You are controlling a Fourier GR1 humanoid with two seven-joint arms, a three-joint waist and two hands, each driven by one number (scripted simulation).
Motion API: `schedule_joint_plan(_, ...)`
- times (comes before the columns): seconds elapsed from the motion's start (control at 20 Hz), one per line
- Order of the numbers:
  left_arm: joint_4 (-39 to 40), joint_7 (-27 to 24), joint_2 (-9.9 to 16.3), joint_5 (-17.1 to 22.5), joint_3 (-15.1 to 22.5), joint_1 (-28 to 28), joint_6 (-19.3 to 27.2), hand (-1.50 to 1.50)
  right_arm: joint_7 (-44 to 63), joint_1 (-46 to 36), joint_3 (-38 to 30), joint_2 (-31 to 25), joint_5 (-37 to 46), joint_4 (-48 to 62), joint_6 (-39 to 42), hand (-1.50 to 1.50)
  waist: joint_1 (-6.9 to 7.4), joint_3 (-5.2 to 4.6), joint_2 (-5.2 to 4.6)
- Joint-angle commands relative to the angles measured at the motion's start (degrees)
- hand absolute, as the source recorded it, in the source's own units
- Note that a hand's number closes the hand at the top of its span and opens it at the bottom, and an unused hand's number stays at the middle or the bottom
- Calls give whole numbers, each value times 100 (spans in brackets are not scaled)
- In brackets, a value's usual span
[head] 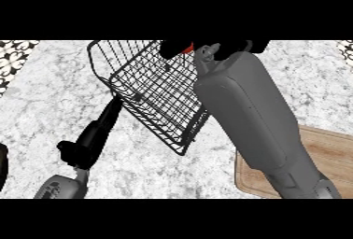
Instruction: Pick the tomato from the cutting board and place it in the tiered basket
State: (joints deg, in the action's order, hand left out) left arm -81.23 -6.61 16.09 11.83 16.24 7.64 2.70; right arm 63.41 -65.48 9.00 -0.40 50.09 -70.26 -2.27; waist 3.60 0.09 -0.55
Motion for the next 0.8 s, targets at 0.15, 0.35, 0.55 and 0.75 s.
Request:
schedule_joint_plan(0.15,520,162,-213,-42,-44,411,-9,0,-3,-486,-88,38,-759,1430,-1510,150,-75,-17,-46)
schedule_joint_plan(0.35,458,-39,-210,-110,-38,273,-38,0,160,-1010,-51,39,-1400,2006,-1974,150,12,-22,-42)
schedule_joint_plan(0.55,287,157,-135,-26,-28,268,-146,0,588,-834,-567,39,-2195,1930,-2410,150,39,-16,-32)
schedule_joint_plan(0.75,670,-94,-278,-170,-19,240,-50,0,383,-831,-440,39,-2814,2053,-3068,-150,-16,-21,-25)
